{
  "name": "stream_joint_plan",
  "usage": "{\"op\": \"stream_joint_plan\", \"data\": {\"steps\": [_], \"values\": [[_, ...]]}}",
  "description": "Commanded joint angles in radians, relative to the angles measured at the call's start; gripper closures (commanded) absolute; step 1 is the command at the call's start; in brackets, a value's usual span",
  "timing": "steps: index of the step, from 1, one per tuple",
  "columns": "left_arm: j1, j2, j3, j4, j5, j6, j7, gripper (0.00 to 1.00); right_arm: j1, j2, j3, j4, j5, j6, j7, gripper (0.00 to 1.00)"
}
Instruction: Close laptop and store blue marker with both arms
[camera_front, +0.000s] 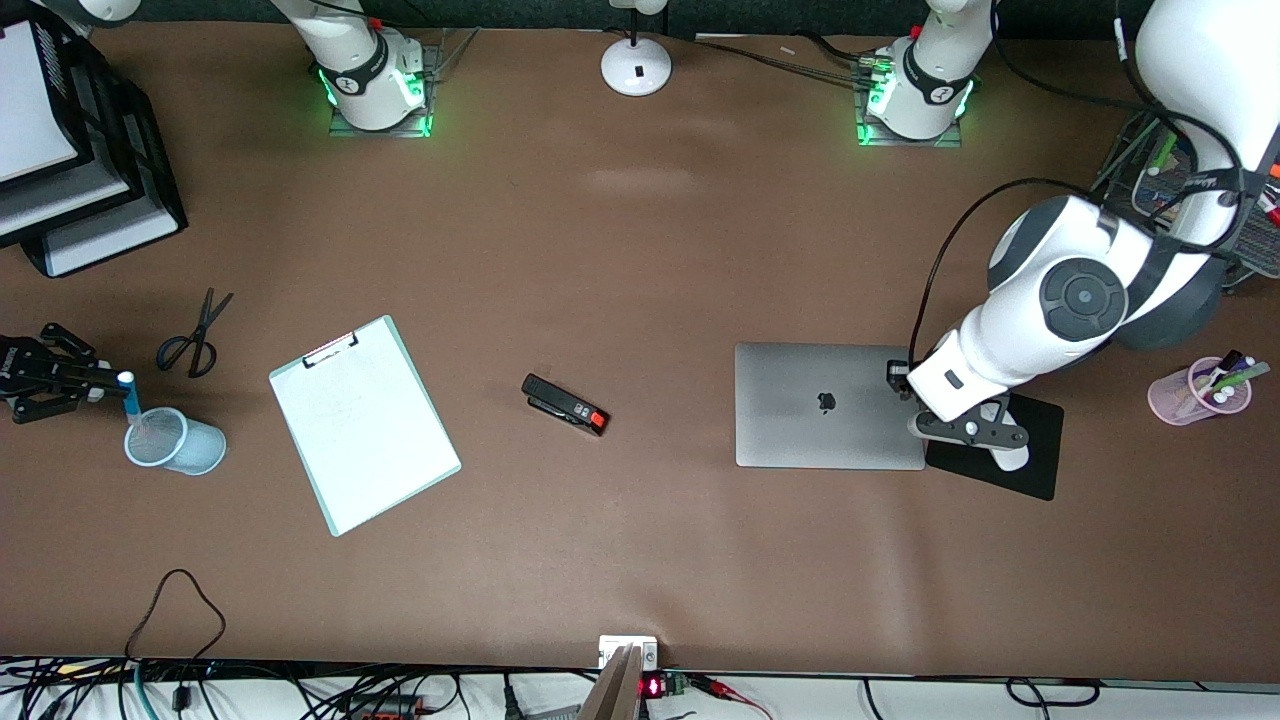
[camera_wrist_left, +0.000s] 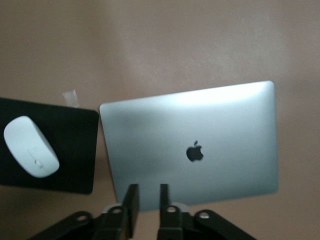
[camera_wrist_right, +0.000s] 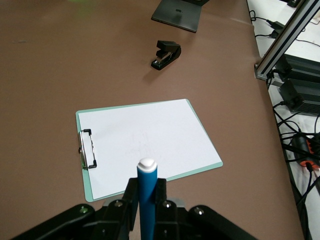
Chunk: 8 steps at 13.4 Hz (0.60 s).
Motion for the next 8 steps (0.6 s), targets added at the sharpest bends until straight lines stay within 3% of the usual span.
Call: {"op": "stream_joint_plan", "data": {"steps": [1,8], "values": [[0.009,-0.010,-0.023,0.075,-0.041,-0.108,0.022,0.00,-0.028,0.054,0.014,0.047,0.027,-0.020,-0.020,0.99],[0.007,-0.010,-0.078,0.274,-0.090,-0.351,0.022,0.00,-0.053,0.095,0.030,0.055,0.053,-0.017,-0.053,0.99]]}}
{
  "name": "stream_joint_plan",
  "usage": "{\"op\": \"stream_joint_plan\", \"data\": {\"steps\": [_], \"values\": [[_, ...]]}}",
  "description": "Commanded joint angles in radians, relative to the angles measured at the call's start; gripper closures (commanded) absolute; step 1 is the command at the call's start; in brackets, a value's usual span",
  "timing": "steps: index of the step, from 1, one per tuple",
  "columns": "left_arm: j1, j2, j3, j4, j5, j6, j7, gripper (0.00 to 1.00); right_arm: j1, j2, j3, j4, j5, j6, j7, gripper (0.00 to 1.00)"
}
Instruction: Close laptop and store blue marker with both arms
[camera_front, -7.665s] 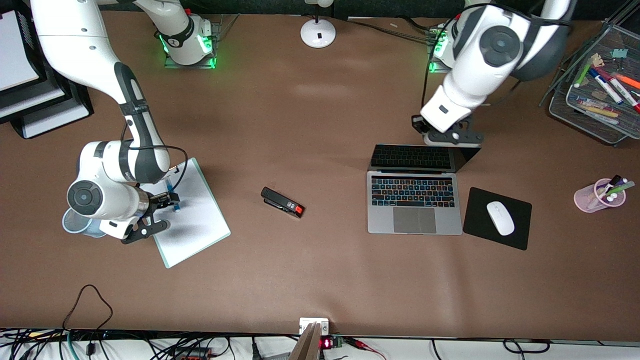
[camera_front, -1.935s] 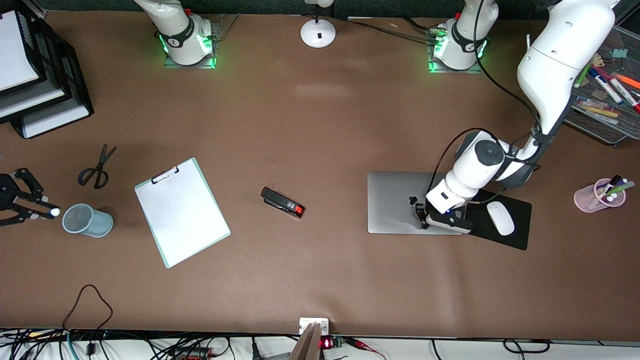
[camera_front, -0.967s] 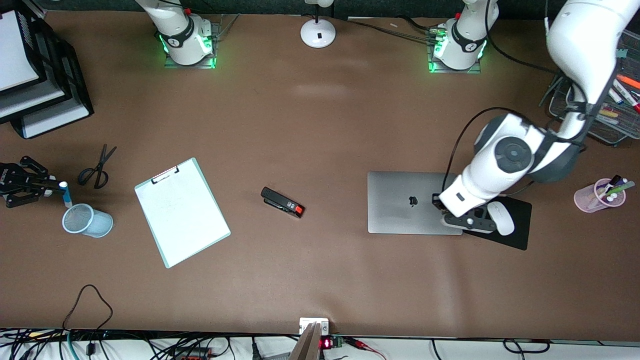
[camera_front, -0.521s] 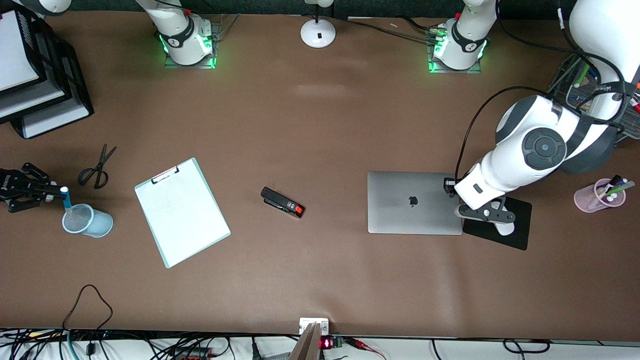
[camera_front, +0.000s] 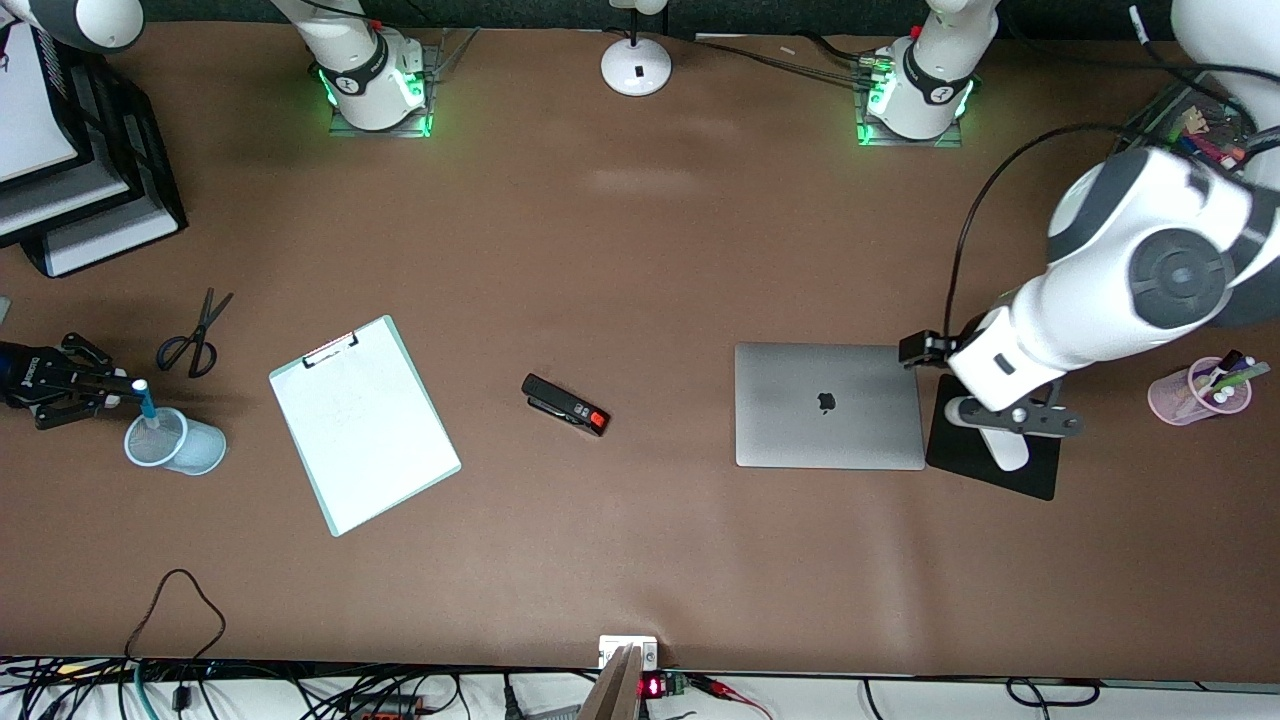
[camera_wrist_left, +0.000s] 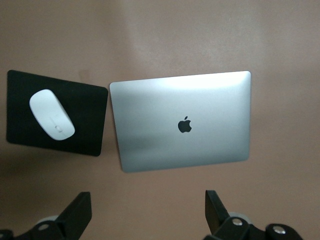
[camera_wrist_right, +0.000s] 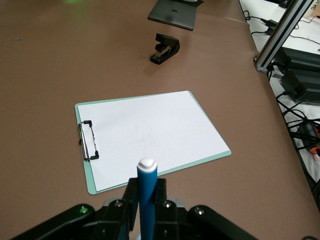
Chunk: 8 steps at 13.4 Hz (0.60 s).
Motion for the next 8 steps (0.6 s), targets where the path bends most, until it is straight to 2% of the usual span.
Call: {"op": "stream_joint_plan", "data": {"steps": [1,6,7,8], "values": [[0.007,-0.003,-0.029,0.074,-0.021,-0.095,0.020,0.00,-0.016,0.020,0.028,0.043,0.019,-0.017,-0.026,0.99],[0.002,-0.026,-0.029,0.187,-0.061,-0.233,0.026,0.00,-0.028,0.068,0.031,0.080,0.019,-0.015,-0.072,0.99],[-0.007,-0.072,0.007,0.191,-0.100,-0.240,0.044,0.00,-0.028,0.070,0.031,0.081,0.019,-0.015,-0.083,0.99],[-0.031,-0.147,0.099,0.179,-0.177,-0.238,0.090,0.00,-0.028,0.073,0.031,0.081,0.019,-0.014,-0.090,0.99]]}}
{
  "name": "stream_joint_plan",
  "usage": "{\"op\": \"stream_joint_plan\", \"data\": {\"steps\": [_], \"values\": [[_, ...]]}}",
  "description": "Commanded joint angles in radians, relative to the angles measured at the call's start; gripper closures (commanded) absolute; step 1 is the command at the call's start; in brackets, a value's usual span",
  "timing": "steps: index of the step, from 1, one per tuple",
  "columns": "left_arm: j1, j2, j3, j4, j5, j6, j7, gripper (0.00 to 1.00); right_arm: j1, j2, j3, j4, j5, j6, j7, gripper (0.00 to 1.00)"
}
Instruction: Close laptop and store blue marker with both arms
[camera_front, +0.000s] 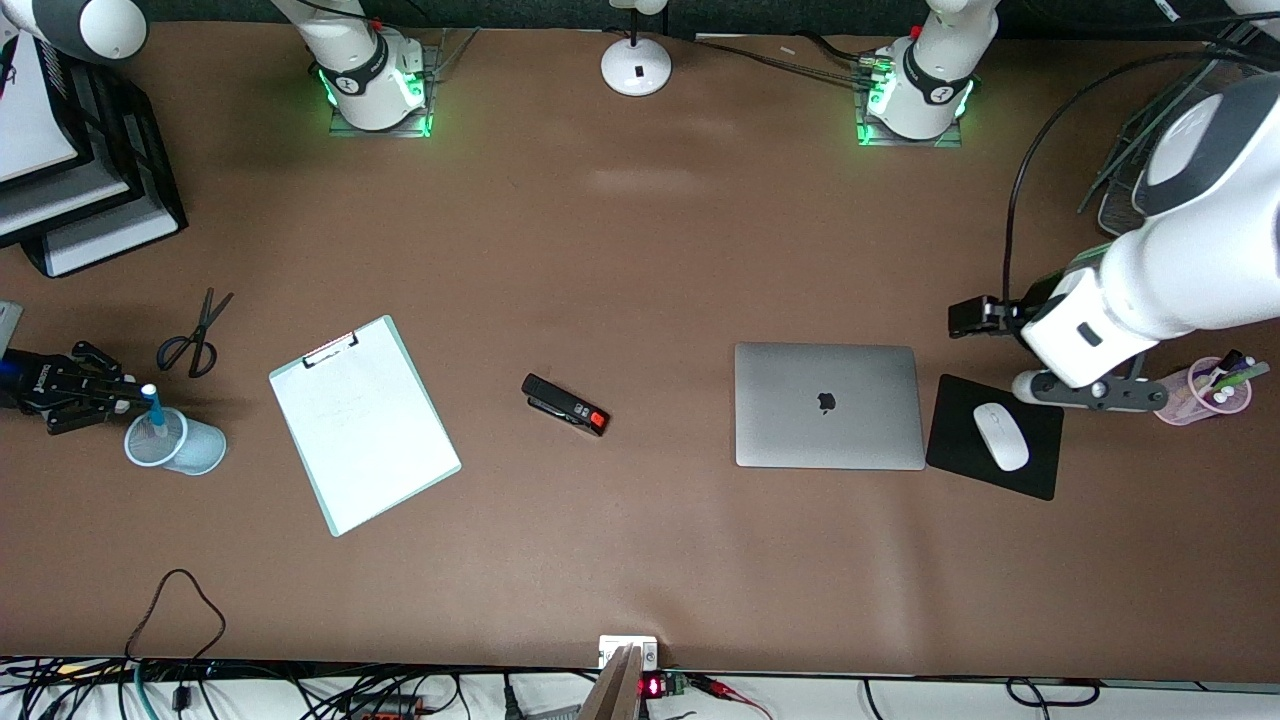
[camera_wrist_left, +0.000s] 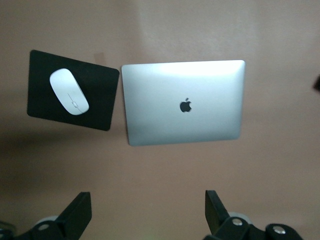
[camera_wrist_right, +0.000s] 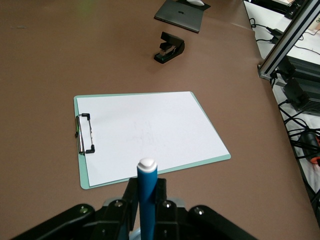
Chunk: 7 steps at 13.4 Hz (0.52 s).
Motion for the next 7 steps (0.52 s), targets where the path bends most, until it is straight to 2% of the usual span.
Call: {"op": "stream_joint_plan", "data": {"steps": [1,3,7], "values": [[-0.081,-0.170,0.223,-0.001,-0.172,-0.024,0.132,0.00,-0.018,0.034,0.015,0.045,0.017,-0.014,-0.031,0.99],[-0.173,-0.240,0.414,-0.015,-0.256,-0.024,0.217,0.00,-0.020,0.055,0.015,0.070,0.017,-0.011,-0.031,0.99],[-0.336,-0.387,0.687,-0.162,-0.305,0.038,0.356,0.00,-0.021,0.071,0.014,0.085,0.017,-0.002,-0.031,0.99]]}}
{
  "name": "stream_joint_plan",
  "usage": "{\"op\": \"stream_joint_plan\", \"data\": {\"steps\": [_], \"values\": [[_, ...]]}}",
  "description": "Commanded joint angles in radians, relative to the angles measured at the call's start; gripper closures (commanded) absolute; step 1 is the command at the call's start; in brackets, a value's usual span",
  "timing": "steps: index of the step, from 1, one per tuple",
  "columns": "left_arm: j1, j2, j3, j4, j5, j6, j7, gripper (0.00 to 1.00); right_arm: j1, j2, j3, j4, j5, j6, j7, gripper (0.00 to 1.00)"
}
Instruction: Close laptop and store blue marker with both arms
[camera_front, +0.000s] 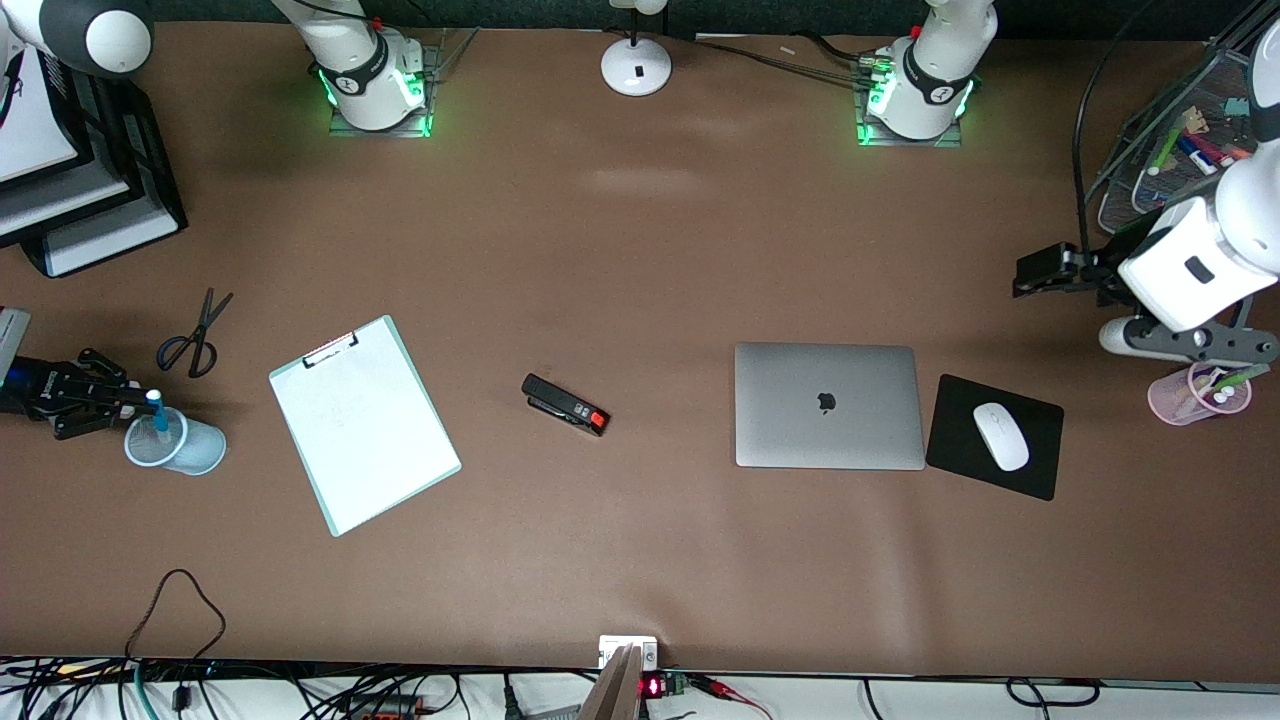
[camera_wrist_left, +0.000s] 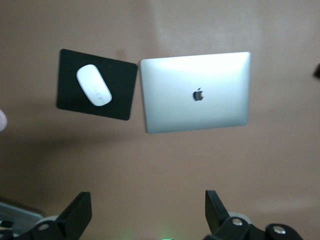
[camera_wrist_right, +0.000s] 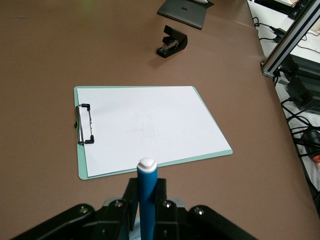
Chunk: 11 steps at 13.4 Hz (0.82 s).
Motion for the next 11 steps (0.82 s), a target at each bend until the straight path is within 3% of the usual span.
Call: {"op": "stream_joint_plan", "data": {"steps": [1,4,8,11], "values": [[-0.126,-0.157,0.204,-0.194,-0.048,0.108,0.096,0.00,-0.017,0.030,0.014,0.046,0.017,0.006,-0.010,0.98],[-0.272,-0.263,0.378,-0.348,-0.048,0.215,0.111,0.00,-0.021,0.049,0.014,0.046,0.017,0.025,-0.009,0.98],[-0.351,-0.337,0.462,-0.456,-0.046,0.352,0.110,0.00,-0.026,0.066,0.014,0.044,0.017,0.061,-0.009,0.98],[-0.351,-0.339,0.464,-0.459,-0.046,0.352,0.112,0.00,-0.027,0.080,0.014,0.044,0.017,0.068,-0.009,0.98]]}}
